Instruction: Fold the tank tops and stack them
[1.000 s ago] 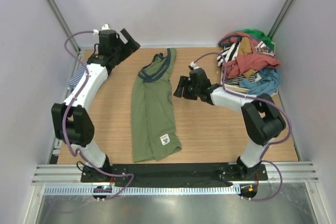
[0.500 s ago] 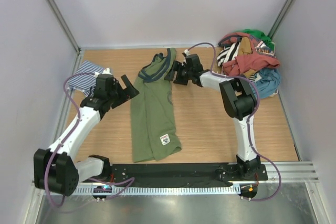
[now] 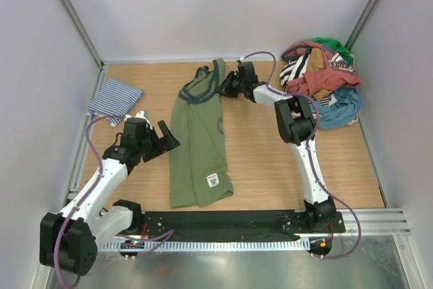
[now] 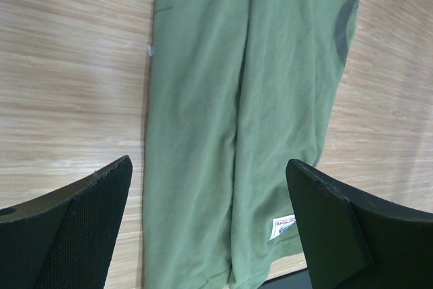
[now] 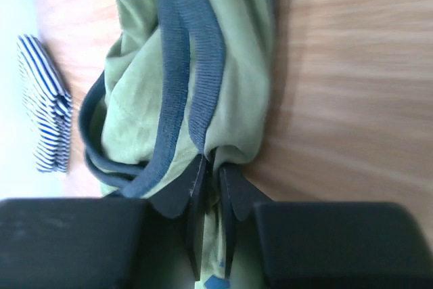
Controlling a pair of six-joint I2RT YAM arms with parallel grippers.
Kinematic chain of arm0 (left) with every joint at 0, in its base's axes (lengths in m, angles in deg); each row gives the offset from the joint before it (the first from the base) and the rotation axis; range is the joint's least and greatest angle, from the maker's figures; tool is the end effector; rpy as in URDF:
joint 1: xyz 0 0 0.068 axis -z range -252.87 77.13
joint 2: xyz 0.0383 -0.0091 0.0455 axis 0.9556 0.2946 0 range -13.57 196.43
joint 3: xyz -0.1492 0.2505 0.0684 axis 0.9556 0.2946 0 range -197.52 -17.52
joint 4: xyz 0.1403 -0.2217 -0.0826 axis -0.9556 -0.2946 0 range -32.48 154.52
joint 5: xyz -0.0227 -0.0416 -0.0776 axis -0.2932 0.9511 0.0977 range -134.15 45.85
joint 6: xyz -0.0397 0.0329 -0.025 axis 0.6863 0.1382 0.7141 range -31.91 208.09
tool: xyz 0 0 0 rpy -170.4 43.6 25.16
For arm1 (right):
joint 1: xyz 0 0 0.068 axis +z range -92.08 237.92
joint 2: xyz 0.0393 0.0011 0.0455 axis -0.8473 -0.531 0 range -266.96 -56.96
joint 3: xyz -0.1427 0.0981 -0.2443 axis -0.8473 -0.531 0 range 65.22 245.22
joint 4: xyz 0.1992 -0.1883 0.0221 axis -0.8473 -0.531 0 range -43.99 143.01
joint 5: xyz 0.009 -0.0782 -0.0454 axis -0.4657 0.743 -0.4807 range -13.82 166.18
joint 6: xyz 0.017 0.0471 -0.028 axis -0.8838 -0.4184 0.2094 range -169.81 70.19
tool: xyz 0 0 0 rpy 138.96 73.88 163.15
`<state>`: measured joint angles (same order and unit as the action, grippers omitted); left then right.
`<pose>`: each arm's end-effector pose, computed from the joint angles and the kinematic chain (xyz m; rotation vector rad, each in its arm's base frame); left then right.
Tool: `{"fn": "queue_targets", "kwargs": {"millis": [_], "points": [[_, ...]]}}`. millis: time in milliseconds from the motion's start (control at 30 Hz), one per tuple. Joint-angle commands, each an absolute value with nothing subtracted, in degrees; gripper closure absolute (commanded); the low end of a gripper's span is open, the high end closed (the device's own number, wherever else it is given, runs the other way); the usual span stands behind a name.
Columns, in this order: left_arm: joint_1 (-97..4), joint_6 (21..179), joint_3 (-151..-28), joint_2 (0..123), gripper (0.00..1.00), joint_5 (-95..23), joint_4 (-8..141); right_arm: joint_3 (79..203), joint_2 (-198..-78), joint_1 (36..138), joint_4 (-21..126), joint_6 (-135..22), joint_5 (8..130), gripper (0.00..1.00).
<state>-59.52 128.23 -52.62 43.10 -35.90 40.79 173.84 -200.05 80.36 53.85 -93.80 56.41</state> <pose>0.1966 -0.0527 0.2363 -0.4944 2.3883 -0.6082 0.5440 0.2394 0.1290 0.2188 2.2972 1.0094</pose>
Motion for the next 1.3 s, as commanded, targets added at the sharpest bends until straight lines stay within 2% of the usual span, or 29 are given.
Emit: {"fn": "queue_targets", "kwargs": {"millis": [0,133,167,200,233,333,367,533,567,667,767,867,967,1000,1033,1167,1267], "points": [[-58.55,128.52,-51.72,41.81,0.05,-34.13,43.06,175.96,-201.89,74.91,52.66,-96.22,57.38,0.83],[-56.70,129.66,-48.73,43.03,0.05,-34.04,47.54,183.16,-204.70,71.29,50.38,-93.94,55.27,0.80],[-56.35,129.75,-48.46,44.52,0.05,-33.87,48.42,184.56,-205.14,70.85,50.03,-93.85,54.22,0.71],[-55.39,129.75,-48.03,45.40,0.05,-33.87,50.17,187.45,-206.71,70.50,49.50,-93.93,52.99,0.58],[-54.94,129.75,-48.02,46.45,0.05,-33.87,50.89,189.57,-207.60,70.41,48.62,-93.76,51.68,0.35],[-53.80,129.49,-48.55,51.11,0.05,-33.17,53.17,194.43,-207.53,70.75,42.91,-91.13,49.29,0.22],[-53.19,129.48,-48.81,52.60,0.05,-32.99,53.61,192.42,-205.60,71.02,42.99,-90.16,50.42,0.22],[-52.74,129.66,-48.55,53.76,0.04,-33.69,54.32,164.58,-189.09,71.46,48.08,-85.85,55.44,0.24],[-52.74,129.83,-48.29,53.50,0.03,-34.04,54.15,156.19,-183.06,71.55,48.87,-85.85,56.23,0.25],[-52.74,131.06,-46.53,51.65,0.01,-35.80,53.53,141.58,-171.45,73.03,51.78,-86.03,57.81,0.28],[-52.83,133.95,-45.22,48.76,0.01,-42.72,50.73,130.31,-159.85,76.45,51.08,-84.45,61.50,0.29],[-52.92,134.41,-44.25,45.68,0.00,-48.53,48.43,120.73,-148.51,81.28,49.76,-82.52,66.77,0.28],[-52.92,131.87,-41.53,40.85,0.00,-42.68,52.11,112.61,-138.75,86.90,49.66,-80.23,71.86,0.22],[-52.83,131.68,-40.65,37.36,0.00,-41.27,53.25,110.42,-136.52,87.89,50.37,-79.96,73.70,0.08],[-52.92,131.51,-39.68,35.76,0.00,-41.86,53.61,105.87,-133.98,88.59,51.16,-79.96,74.16,0.01],[-52.83,130.89,-38.71,29.07,0.00,-42.92,50.72,98.54,-126.84,89.65,54.24,-82.06,71.97,0.00],[-52.74,130.54,-38.88,26.35,0.01,-43.10,48.00,96.25,-123.85,92.28,51.27,-86.02,72.22,0.13]]}}
